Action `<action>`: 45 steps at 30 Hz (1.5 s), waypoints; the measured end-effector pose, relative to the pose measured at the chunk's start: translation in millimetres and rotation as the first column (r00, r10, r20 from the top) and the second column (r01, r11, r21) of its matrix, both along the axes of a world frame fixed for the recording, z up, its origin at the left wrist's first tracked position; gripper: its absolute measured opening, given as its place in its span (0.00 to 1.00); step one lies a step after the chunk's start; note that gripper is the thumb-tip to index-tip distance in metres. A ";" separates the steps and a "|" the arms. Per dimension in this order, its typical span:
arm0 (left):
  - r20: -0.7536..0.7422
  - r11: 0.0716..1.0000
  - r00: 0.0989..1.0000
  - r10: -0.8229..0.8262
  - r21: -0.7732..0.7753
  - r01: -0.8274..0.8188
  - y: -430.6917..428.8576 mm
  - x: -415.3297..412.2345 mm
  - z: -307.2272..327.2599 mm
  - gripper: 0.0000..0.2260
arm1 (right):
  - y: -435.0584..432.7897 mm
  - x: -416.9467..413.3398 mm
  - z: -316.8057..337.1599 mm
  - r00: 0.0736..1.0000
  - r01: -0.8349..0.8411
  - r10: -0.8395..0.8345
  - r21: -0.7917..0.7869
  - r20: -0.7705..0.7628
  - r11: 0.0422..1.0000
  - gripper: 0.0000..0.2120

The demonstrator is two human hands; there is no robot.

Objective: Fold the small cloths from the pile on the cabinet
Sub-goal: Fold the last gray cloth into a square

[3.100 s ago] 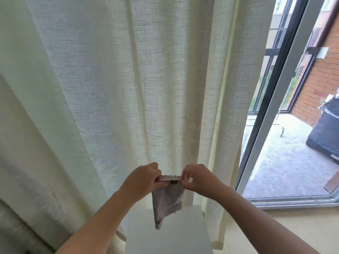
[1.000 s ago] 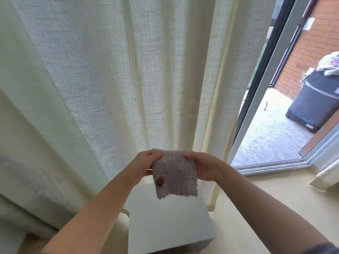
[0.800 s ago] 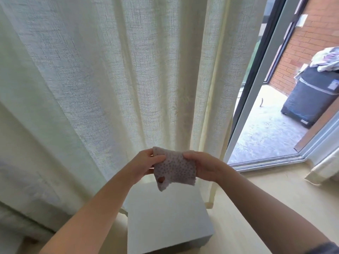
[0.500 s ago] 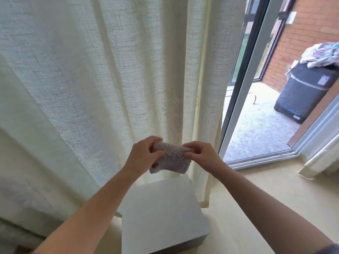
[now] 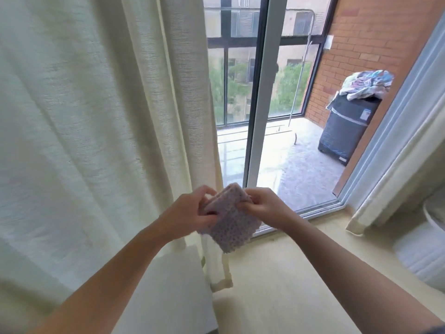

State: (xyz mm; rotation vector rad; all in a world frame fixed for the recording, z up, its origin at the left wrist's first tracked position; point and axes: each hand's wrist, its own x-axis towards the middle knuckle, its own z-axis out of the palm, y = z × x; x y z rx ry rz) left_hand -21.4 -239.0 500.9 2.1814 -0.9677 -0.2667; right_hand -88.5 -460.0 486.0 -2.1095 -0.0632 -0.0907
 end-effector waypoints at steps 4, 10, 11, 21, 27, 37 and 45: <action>0.144 0.997 0.989 0.027 -0.074 -0.017 -60.5 -15.4 -14.5 0.09 | -66.9 -30.3 -6.8 0.999 -0.030 0.033 0.098 -0.028 0.995 0.09; 0.285 0.981 0.956 -0.066 -0.155 0.114 -147.5 -34.6 -8.9 0.10 | -140.9 -63.5 2.1 0.985 0.052 -0.058 0.040 0.164 0.998 0.15; 0.296 0.974 0.952 -0.076 -0.180 0.134 -150.1 -36.7 -6.4 0.12 | -144.8 -66.6 3.4 0.981 0.046 -0.048 0.018 0.187 0.999 0.14; 0.400 0.918 0.842 -0.363 0.000 0.396 -289.8 -9.0 -1.7 0.09 | -276.2 -86.2 -2.4 0.973 0.150 -0.109 -0.199 0.201 0.968 0.04; 0.414 0.904 0.824 -0.387 -0.005 0.427 -392.8 18.8 -6.9 0.11 | -382.1 -63.0 -6.7 0.991 0.134 -0.119 -0.321 0.065 0.938 0.05; 0.295 0.931 0.898 -0.325 -0.066 0.359 -602.7 41.0 -2.9 0.14 | -574.1 -57.0 14.3 0.926 0.360 -0.372 -0.147 -0.065 0.921 0.10; -0.470 0.943 0.820 -0.326 -0.105 0.315 -770.4 -20.4 -15.9 0.11 | -720.7 -127.8 -14.8 0.863 0.504 -0.351 0.631 -0.362 0.590 0.08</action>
